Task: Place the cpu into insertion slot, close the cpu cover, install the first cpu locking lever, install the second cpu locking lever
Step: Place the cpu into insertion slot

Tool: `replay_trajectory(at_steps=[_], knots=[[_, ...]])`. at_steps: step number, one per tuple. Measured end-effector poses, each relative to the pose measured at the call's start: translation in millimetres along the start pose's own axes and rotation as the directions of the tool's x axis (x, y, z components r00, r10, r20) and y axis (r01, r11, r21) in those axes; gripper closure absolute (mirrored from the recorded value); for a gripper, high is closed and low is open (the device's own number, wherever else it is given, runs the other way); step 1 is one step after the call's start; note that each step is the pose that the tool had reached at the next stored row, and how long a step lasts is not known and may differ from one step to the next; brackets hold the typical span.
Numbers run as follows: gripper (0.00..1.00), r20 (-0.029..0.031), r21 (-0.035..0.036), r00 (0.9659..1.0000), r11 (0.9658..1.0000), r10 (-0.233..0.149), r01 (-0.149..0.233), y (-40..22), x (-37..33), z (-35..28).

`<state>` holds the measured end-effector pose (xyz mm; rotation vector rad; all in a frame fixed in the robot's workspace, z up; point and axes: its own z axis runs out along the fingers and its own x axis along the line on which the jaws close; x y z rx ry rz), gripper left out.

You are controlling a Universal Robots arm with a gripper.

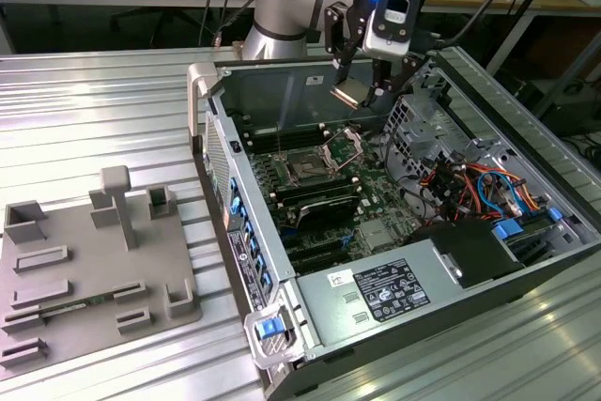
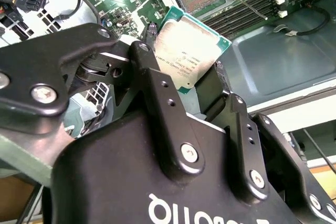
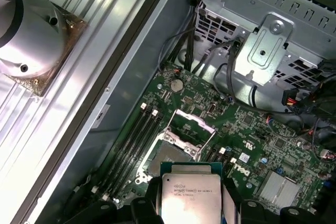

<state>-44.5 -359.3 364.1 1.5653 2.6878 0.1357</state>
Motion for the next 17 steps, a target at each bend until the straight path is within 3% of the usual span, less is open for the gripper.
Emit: replay_trajectory(at_steps=[5,9,17], knots=[[0.45,0.005,-0.0012,0.9984,0.9984,0.057,-0.057,0.0,0.0,0.1],[0.45,0.0092,-0.0025,0.9945,0.9945,0.104,-0.104,0.0,0.0,0.2],[0.45,0.0106,-0.003,0.9927,0.9927,0.12,-0.12,-1.8,1.0,0.1]])
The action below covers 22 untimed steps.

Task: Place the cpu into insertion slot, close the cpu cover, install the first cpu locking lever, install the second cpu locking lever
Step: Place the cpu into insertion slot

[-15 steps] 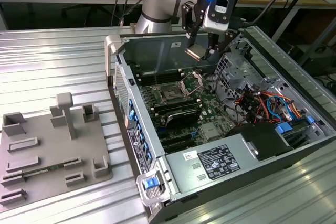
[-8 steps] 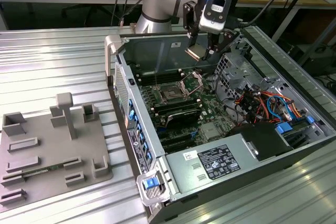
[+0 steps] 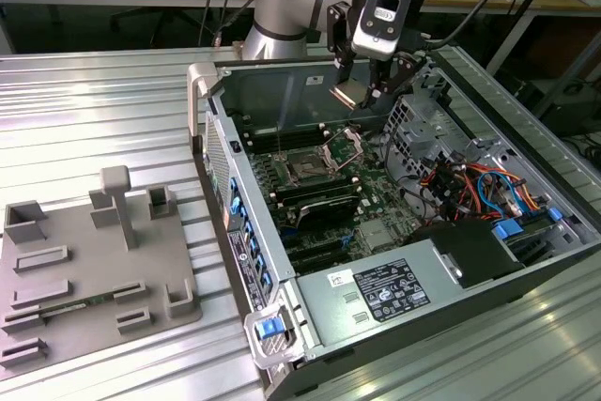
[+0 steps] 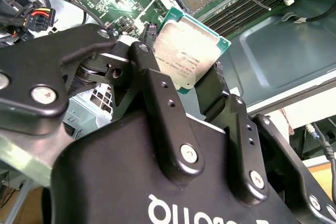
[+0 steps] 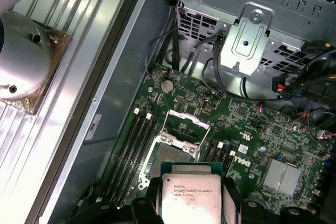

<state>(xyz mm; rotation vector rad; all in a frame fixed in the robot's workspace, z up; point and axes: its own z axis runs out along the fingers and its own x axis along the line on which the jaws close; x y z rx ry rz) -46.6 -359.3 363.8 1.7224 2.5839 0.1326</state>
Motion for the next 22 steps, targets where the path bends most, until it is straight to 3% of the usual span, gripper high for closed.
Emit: replay_trajectory(at_steps=[8,13,15,22], knots=[[0.45,0.0014,-0.0003,0.9999,0.9999,0.016,-0.016,-0.1,0.0,0.0],[0.45,0.0069,-0.0018,0.997,0.997,0.077,-0.077,0.0,0.0,0.3],[0.45,0.0091,-0.0026,0.9946,0.9946,0.104,-0.104,-0.1,0.0,0.4],[0.45,0.0175,-0.0057,0.9799,0.9801,0.199,-0.199,-0.1,0.0,0.8]])
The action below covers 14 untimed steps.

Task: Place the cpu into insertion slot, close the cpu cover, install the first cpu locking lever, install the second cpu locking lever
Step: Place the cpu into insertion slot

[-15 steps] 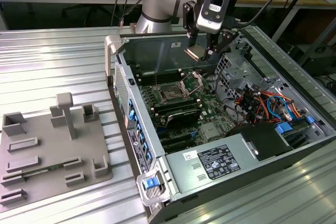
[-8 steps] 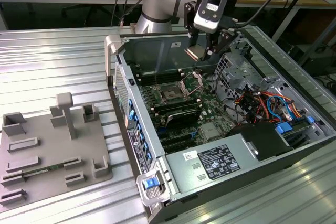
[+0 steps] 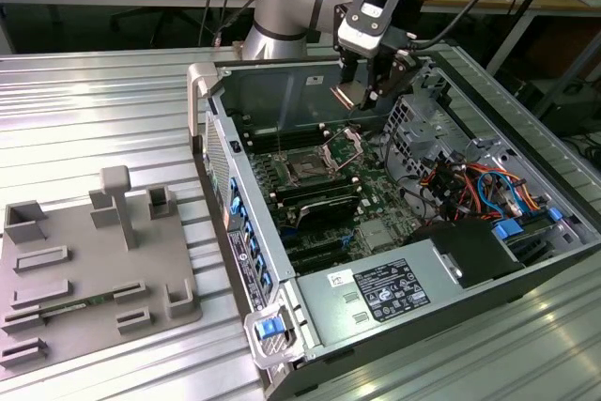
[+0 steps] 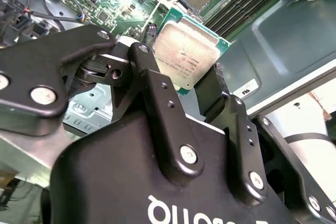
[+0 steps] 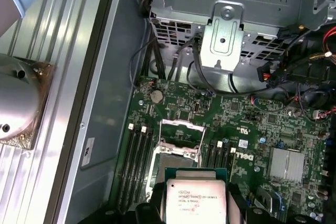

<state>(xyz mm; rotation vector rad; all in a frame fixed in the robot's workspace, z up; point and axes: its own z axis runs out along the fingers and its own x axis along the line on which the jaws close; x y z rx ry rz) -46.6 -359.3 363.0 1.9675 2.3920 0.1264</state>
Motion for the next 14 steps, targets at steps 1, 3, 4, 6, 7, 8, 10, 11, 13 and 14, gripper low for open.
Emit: replay_trajectory(at_steps=[1,3,4,6,7,8,10,11,13,14], knots=[[0.45,0.0008,-0.0002,1.0,1.0,0.009,-0.009,-0.4,0.1,0.0],[0.45,0.0014,-0.0003,0.9999,0.9999,0.016,-0.016,-0.7,0.1,0.0],[0.45,0.0014,-0.0003,0.9999,0.9999,0.016,-0.016,-0.7,0.1,0.0],[0.45,0.0014,-0.0003,0.9999,0.9999,0.016,-0.016,-0.7,0.2,0.0],[0.45,0.0015,-0.0003,0.9999,0.9999,0.016,-0.016,-0.7,0.2,0.0],[0.45,0.0014,-0.0003,0.9999,0.9999,0.016,-0.016,-0.7,0.2,0.0],[0.45,0.0015,-0.0003,0.9999,0.9999,0.016,-0.016,-0.7,0.1,0.0],[0.45,0.0017,-0.0005,0.9998,0.9998,0.02,-0.02,-0.7,0.1,0.0],[0.45,0.0042,-0.0011,0.9988,0.9989,0.048,-0.048,-0.7,0.2,0.2],[0.45,0.0052,-0.0014,0.9982,0.9983,0.059,-0.059,-0.8,0.2,0.2]])
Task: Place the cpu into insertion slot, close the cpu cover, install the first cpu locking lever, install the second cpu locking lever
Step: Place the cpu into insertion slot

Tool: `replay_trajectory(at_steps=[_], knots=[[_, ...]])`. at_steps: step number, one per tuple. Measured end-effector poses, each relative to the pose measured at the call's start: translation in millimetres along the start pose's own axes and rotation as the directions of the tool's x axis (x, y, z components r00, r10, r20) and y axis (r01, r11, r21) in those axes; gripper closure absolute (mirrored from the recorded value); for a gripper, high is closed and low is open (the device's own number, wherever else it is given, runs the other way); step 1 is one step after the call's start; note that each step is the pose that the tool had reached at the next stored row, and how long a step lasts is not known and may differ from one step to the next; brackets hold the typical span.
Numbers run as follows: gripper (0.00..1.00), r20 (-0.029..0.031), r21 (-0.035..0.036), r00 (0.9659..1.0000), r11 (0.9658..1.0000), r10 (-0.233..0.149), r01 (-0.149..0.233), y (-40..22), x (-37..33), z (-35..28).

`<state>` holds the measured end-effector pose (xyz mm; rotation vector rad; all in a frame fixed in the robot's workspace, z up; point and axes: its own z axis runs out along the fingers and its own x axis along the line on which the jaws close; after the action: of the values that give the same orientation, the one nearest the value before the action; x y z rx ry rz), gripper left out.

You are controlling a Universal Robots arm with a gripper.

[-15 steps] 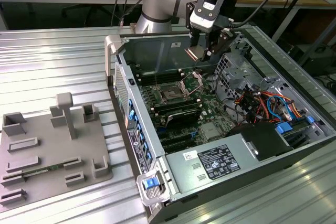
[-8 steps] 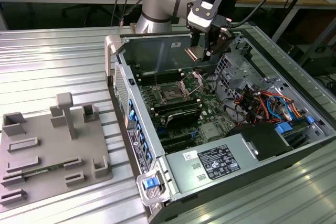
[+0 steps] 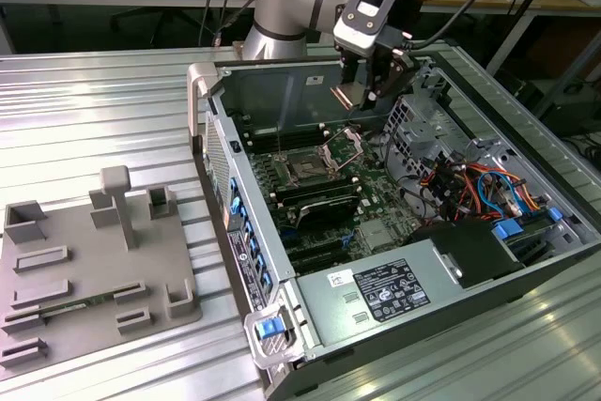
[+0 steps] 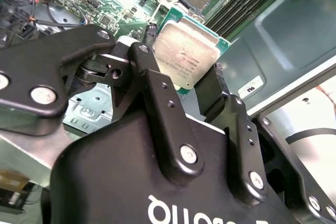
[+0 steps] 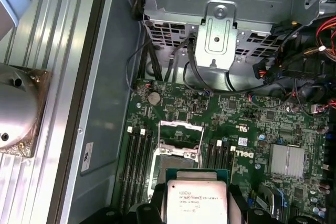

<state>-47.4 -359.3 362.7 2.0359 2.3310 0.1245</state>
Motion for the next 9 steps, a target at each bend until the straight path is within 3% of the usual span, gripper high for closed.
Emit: replay_trajectory(at_steps=[4,9], knots=[[0.45,0.0027,-0.0004,0.9996,0.9996,0.028,-0.028,-0.7,0.1,0.1],[0.45,0.0042,-0.0008,0.9989,0.999,0.046,-0.046,-6.3,0.9,-0.1]])
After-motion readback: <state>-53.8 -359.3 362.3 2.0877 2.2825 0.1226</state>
